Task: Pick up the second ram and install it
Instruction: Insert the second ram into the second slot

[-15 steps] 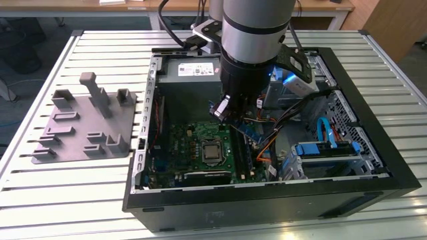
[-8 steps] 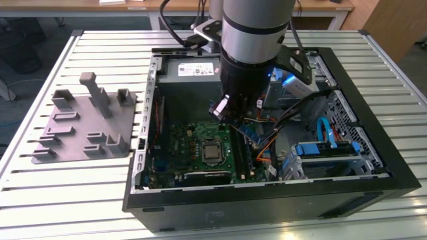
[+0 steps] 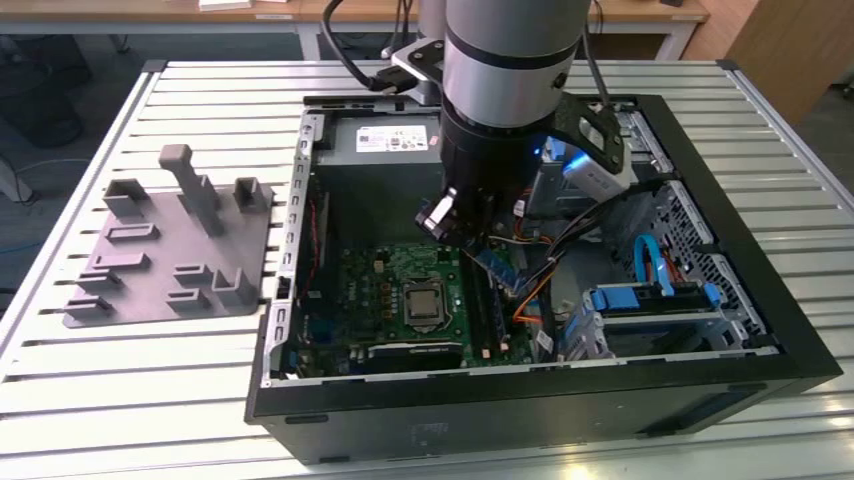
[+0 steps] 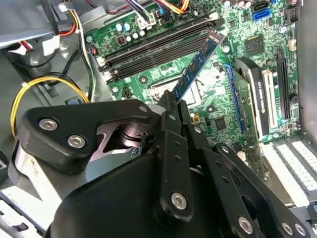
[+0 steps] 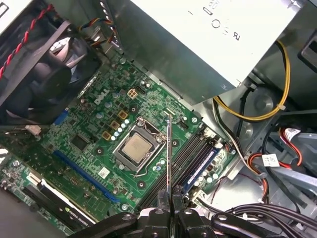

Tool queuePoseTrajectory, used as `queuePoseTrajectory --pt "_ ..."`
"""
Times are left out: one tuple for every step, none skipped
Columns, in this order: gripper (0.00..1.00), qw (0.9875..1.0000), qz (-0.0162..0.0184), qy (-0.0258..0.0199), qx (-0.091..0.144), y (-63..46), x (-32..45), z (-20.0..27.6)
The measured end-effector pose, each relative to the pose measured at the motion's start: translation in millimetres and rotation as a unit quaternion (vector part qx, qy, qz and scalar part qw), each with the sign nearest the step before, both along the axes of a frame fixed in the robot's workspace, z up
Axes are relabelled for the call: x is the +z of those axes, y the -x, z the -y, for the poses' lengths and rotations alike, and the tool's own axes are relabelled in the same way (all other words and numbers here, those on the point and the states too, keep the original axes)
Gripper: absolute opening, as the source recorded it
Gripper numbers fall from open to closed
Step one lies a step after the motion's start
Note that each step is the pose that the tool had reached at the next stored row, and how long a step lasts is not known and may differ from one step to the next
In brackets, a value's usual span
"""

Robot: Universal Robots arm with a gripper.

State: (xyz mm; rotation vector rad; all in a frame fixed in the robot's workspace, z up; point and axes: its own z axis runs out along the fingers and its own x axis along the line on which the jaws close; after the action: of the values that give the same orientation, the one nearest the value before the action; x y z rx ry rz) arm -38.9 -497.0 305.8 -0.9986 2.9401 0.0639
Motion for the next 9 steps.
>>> queuePoseTrajectory --pt "0.14 1.0000 0.0000 0.0000 -0.004 0.0 -0.1 0.0" --pt "0.14 1.0000 0.0000 0.0000 -0.007 0.0 -0.1 0.0" --pt "0.14 0.9999 0.0000 0.0000 -0.011 0.0 -0.1 0.0" --pt "0.14 0.9999 0.0000 0.0000 -0.014 0.0 -0.2 0.0" --pt "0.14 0.9998 0.0000 0.0000 -0.017 0.0 -0.2 0.0" --pt "0.14 0.9998 0.0000 0.0000 -0.021 0.0 -0.2 0.0" --pt "0.14 0.9997 0.0000 0.0000 -0.024 0.0 -0.3 0.0" --pt "0.14 0.9996 0.0000 0.0000 -0.027 0.0 -0.3 0.0" --pt "0.14 0.9995 0.0000 0.0000 -0.031 0.0 -0.3 0.0"
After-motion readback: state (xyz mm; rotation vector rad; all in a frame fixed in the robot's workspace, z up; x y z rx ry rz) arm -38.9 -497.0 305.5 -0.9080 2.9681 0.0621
